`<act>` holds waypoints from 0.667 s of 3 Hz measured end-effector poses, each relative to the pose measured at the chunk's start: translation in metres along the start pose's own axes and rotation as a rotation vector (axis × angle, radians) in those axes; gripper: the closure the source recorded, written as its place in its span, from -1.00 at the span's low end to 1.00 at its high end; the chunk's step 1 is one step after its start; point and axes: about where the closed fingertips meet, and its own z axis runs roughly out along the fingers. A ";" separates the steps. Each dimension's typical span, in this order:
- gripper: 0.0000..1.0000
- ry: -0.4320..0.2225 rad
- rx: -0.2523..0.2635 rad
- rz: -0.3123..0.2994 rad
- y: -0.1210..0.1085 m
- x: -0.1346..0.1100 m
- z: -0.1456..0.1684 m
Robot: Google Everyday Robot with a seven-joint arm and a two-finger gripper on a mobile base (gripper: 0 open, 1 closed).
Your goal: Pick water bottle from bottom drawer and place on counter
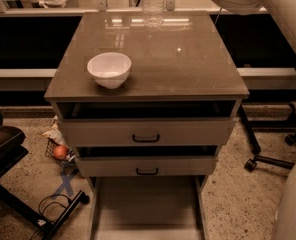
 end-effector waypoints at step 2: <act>1.00 -0.017 -0.029 0.052 -0.041 0.043 0.050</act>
Offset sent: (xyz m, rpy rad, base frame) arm 0.1218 0.0025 -0.0868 0.1011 0.0458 0.0181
